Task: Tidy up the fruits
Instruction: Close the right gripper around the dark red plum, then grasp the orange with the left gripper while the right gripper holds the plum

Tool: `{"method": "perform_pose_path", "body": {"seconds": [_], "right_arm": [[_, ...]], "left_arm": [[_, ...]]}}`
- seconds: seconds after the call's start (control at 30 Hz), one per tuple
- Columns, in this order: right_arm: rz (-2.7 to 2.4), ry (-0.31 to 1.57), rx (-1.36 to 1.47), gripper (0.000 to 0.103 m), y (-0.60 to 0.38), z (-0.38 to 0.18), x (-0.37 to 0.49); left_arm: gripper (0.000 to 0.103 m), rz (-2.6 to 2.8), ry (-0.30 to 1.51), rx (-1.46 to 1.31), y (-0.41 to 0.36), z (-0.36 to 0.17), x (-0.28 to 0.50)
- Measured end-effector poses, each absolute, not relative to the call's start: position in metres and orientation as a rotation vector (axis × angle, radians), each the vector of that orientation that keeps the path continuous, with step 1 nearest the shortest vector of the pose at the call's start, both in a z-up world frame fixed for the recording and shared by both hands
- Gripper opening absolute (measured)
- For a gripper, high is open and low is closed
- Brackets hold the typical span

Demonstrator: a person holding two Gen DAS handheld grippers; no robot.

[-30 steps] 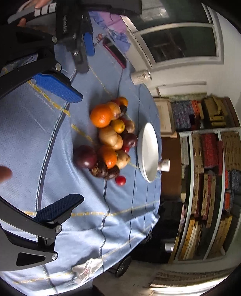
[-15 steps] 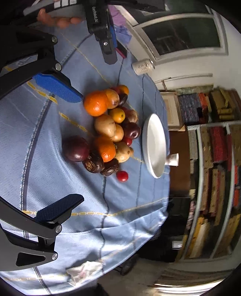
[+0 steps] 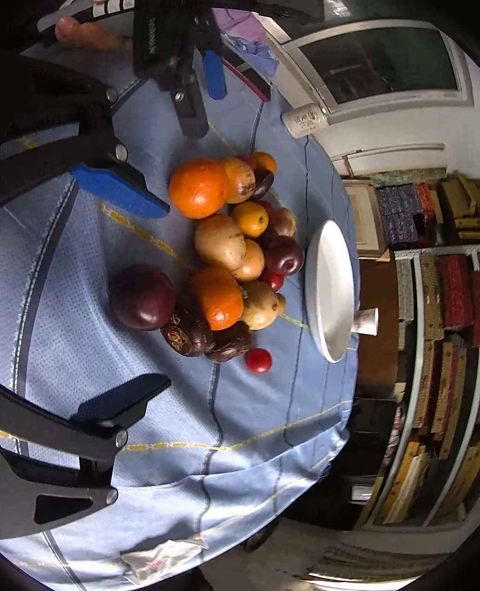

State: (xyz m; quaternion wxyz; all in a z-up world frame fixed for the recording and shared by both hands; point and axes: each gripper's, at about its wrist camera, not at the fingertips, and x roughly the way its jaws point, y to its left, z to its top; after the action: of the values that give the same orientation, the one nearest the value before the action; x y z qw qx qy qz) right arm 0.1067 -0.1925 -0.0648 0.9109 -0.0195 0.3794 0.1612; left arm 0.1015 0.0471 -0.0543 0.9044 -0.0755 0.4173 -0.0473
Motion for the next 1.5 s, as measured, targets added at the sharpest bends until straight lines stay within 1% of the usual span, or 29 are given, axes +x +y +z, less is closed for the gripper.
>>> {"method": "perform_pose_path", "body": {"seconds": [0.13, 0.2, 0.33, 0.43, 0.53, 0.6, 0.67, 0.9, 1.2, 1.23, 1.27, 1.3, 1.33, 1.37, 1.4, 1.5], "right_arm": [[0.340, 0.813, 0.010, 0.074, -0.198, -0.069, 0.112], [0.347, 0.814, -0.002, 0.068, -0.195, -0.070, 0.112], [0.358, 0.815, -0.057, 0.063, -0.186, -0.072, 0.110], [0.362, 0.836, -0.070, 0.057, -0.185, -0.074, 0.112], [0.356, 0.865, -0.069, 0.050, -0.185, -0.078, 0.115], [0.350, 0.883, -0.070, 0.042, -0.185, -0.081, 0.117], [0.341, 0.879, -0.065, 0.038, -0.186, -0.081, 0.116], [0.383, 0.834, -0.012, 0.037, -0.194, -0.077, 0.111], [0.417, 0.811, 0.066, 0.037, -0.206, -0.073, 0.110], [0.420, 0.809, 0.071, 0.037, -0.207, -0.073, 0.110], [0.423, 0.806, 0.075, 0.037, -0.208, -0.072, 0.109], [0.428, 0.803, 0.078, 0.037, -0.209, -0.072, 0.109], [0.434, 0.801, 0.082, 0.037, -0.209, -0.072, 0.109], [0.440, 0.799, 0.087, 0.037, -0.210, -0.072, 0.109], [0.442, 0.798, 0.092, 0.037, -0.210, -0.072, 0.109], [0.444, 0.794, 0.109, 0.037, -0.213, -0.072, 0.109]], "left_arm": [[0.098, -0.111, 0.887, -0.220, 0.055, -0.059, 0.105], [0.098, -0.117, 0.894, -0.226, 0.055, -0.060, 0.107], [0.098, -0.116, 0.893, -0.214, 0.053, -0.060, 0.108], [0.098, -0.113, 0.893, -0.192, 0.050, -0.060, 0.107], [0.098, -0.112, 0.896, -0.167, 0.047, -0.060, 0.107], [0.098, -0.105, 0.895, -0.150, 0.044, -0.059, 0.107], [0.098, -0.094, 0.896, -0.130, 0.041, -0.059, 0.106], [0.098, -0.140, 0.885, -0.082, 0.033, -0.057, 0.100], [0.098, -0.257, 0.844, -0.021, -0.002, -0.047, 0.092], [0.097, -0.263, 0.843, -0.014, -0.006, -0.047, 0.093], [0.089, -0.270, 0.844, -0.002, -0.010, -0.046, 0.095], [0.078, -0.282, 0.853, 0.005, -0.014, -0.047, 0.098], [0.075, -0.289, 0.859, 0.006, -0.017, -0.047, 0.100], [0.070, -0.297, 0.873, 0.009, -0.020, -0.048, 0.105], [0.067, -0.299, 0.883, 0.012, -0.021, -0.048, 0.107], [0.067, -0.310, 0.883, 0.021, -0.027, -0.048, 0.113]]}}
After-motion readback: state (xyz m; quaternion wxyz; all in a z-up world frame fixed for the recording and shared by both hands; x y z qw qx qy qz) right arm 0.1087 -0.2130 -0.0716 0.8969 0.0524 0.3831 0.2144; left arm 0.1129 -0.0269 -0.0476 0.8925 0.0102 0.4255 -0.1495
